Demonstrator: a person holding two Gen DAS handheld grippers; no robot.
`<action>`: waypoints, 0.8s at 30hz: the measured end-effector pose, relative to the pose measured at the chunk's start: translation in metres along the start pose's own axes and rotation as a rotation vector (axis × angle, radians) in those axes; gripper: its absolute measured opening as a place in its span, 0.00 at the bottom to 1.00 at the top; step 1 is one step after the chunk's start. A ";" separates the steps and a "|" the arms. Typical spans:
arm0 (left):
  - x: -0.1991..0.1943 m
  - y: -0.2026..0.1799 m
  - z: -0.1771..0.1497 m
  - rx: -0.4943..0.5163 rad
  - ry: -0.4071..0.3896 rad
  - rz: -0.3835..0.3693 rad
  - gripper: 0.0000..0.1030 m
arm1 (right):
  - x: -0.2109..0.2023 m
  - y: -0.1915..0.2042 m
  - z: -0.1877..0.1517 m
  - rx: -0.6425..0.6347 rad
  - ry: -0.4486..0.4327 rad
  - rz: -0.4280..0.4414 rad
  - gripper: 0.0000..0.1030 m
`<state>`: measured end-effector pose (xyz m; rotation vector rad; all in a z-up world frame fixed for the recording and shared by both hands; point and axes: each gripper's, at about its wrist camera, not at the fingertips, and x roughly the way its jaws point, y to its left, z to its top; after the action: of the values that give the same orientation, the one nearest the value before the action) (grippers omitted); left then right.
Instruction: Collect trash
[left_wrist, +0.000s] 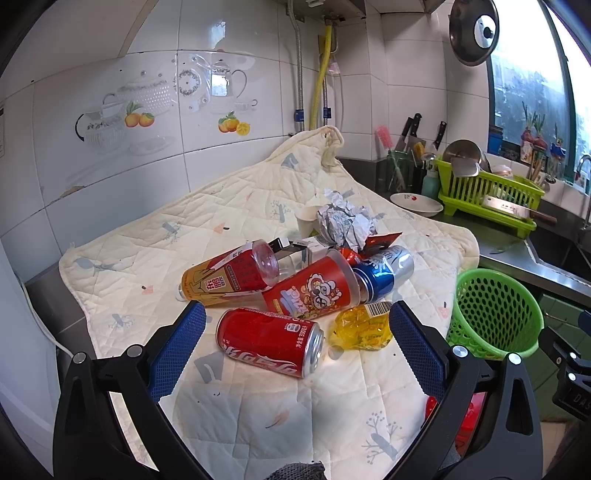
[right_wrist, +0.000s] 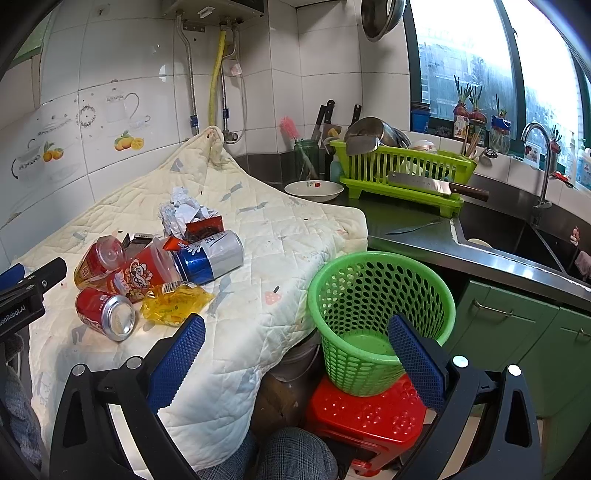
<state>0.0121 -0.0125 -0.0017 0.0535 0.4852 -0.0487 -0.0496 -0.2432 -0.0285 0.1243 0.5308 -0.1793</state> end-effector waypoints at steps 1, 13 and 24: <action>0.000 0.000 0.000 -0.001 0.001 0.000 0.95 | 0.000 0.000 0.000 0.001 0.000 0.002 0.93; 0.004 0.002 0.003 -0.005 0.003 0.005 0.95 | 0.002 0.000 0.000 0.001 0.005 0.001 0.93; 0.007 0.003 0.005 -0.005 0.004 0.011 0.95 | 0.008 0.000 0.001 -0.005 0.014 0.005 0.93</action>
<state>0.0208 -0.0105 -0.0011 0.0515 0.4890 -0.0369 -0.0424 -0.2444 -0.0316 0.1217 0.5449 -0.1724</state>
